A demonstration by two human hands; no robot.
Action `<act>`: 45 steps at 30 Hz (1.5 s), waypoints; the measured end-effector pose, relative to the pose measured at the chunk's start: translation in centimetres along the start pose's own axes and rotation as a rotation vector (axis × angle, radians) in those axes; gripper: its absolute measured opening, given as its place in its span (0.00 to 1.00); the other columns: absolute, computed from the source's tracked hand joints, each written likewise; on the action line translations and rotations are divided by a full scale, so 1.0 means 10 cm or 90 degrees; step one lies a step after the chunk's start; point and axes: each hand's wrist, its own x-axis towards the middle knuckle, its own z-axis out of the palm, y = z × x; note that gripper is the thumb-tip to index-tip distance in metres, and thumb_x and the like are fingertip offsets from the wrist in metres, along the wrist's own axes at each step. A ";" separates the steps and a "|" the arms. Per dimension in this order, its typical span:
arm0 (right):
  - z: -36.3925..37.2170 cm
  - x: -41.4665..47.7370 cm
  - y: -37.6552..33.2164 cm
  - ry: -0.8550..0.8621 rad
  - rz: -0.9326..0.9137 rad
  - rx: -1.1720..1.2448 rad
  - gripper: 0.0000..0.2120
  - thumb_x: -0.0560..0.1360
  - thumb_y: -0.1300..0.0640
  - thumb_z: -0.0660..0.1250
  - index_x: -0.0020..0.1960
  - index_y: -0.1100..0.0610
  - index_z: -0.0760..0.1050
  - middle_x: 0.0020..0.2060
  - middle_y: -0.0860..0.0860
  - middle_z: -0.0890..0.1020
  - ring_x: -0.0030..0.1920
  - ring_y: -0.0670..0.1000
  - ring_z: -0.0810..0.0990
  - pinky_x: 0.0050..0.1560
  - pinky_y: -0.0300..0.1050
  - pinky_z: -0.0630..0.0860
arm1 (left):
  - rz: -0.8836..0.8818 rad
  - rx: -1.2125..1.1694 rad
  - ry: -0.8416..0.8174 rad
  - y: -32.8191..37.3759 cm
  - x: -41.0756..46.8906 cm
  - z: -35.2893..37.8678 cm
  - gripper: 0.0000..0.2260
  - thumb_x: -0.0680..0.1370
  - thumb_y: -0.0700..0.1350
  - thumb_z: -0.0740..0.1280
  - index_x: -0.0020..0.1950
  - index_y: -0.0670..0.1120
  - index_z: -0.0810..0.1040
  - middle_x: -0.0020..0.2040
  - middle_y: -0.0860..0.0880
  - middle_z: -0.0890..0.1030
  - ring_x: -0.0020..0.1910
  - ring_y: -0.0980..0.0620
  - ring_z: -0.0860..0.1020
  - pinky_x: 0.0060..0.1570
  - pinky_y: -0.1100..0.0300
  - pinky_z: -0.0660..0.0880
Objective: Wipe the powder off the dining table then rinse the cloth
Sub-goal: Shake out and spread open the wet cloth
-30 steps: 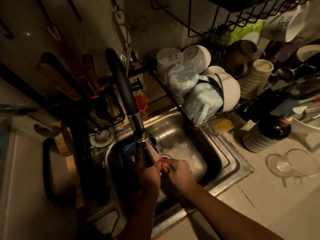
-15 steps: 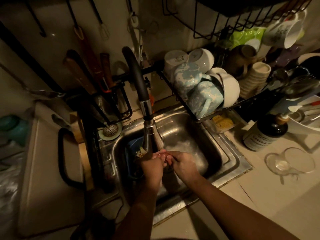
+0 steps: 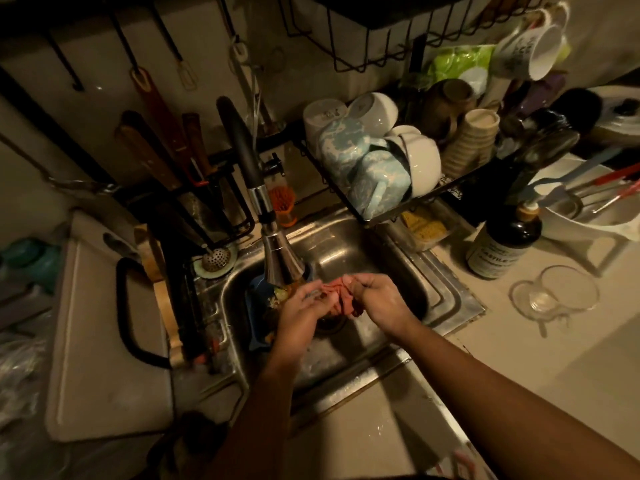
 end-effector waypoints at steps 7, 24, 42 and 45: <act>-0.64 -0.47 -0.32 0.089 -0.039 0.094 0.16 0.85 0.52 0.58 0.44 0.57 0.79 0.36 0.53 0.83 0.36 0.48 0.79 0.39 0.42 0.75 | 0.093 0.092 -0.043 0.28 -0.49 0.53 0.13 0.69 0.29 0.74 0.51 0.39 0.78 0.45 0.42 0.85 0.41 0.49 0.83 0.41 0.60 0.78; -3.39 -3.62 -0.50 0.273 -0.110 0.046 0.13 0.72 0.53 0.77 0.56 0.48 0.80 0.48 0.51 0.86 0.47 0.50 0.85 0.42 0.40 0.78 | 0.234 0.171 -0.470 0.10 -2.35 3.71 0.09 0.72 0.44 0.72 0.49 0.42 0.79 0.42 0.45 0.86 0.40 0.50 0.84 0.39 0.62 0.78; -5.61 -7.32 0.49 0.891 -0.070 0.138 0.08 0.75 0.68 0.71 0.50 0.61 0.73 0.36 0.52 0.85 0.39 0.47 0.84 0.41 0.37 0.78 | 0.152 0.201 -0.934 -1.18 -4.84 7.46 0.04 0.80 0.40 0.66 0.53 0.41 0.77 0.36 0.46 0.85 0.34 0.52 0.84 0.34 0.64 0.77; -5.92 -7.70 0.62 0.951 -0.050 0.150 0.13 0.75 0.74 0.68 0.54 0.59 0.74 0.42 0.56 0.86 0.42 0.51 0.83 0.42 0.39 0.78 | 0.146 0.239 -1.006 -1.41 -5.10 8.05 0.07 0.79 0.44 0.69 0.53 0.40 0.79 0.38 0.45 0.86 0.36 0.51 0.84 0.34 0.63 0.78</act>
